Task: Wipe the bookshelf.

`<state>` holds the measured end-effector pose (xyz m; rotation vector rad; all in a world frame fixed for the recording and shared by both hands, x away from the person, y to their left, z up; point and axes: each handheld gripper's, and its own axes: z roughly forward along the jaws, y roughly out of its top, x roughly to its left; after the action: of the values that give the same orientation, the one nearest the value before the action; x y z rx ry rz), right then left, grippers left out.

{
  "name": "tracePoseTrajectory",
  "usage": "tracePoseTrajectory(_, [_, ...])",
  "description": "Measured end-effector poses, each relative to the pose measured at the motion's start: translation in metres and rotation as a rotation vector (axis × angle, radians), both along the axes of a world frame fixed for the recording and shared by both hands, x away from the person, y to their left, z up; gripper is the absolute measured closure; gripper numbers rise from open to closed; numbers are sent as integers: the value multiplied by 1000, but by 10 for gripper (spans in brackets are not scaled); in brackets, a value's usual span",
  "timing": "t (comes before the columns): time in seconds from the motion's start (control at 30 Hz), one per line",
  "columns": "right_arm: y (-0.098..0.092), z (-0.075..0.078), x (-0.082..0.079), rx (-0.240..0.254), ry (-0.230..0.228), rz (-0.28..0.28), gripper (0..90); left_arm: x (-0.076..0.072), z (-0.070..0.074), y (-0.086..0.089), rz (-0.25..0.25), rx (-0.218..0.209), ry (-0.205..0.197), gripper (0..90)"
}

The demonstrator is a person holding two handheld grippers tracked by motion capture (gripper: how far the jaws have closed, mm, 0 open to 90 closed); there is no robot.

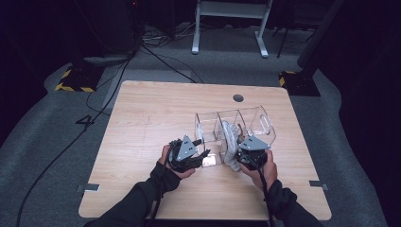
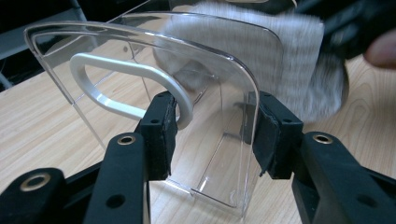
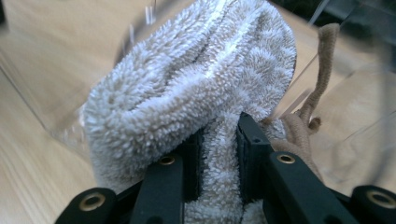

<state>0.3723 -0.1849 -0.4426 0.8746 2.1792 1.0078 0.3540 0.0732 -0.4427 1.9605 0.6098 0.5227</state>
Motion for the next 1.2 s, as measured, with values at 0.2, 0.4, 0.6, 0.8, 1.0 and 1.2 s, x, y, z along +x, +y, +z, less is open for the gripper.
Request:
tracePoseTrajectory(0.2, [6, 25, 13, 2, -22, -22, 747, -1, 1, -1, 6, 8, 7, 552])
tracePoseTrajectory(0.4, [14, 36, 31, -50, 21, -9, 745, -1, 2, 0, 2, 11, 14, 557])
tracePoseTrajectory(0.6, [16, 35, 44, -100, 107, 34, 746, -1, 1, 0, 5, 8, 16, 558])
tracePoseTrajectory(0.8, [18, 35, 44, -144, 118, 34, 743, -3, 1, -1, 12, 9, 16, 559])
tracePoseTrajectory(1.0, [10, 48, 34, -62, -5, -43, 743, -5, 1, -1, 15, 5, 19, 564])
tracePoseTrajectory(1.2, [0, 68, 27, -36, -93, -101, 744, -6, 0, -2, 13, -2, 21, 573])
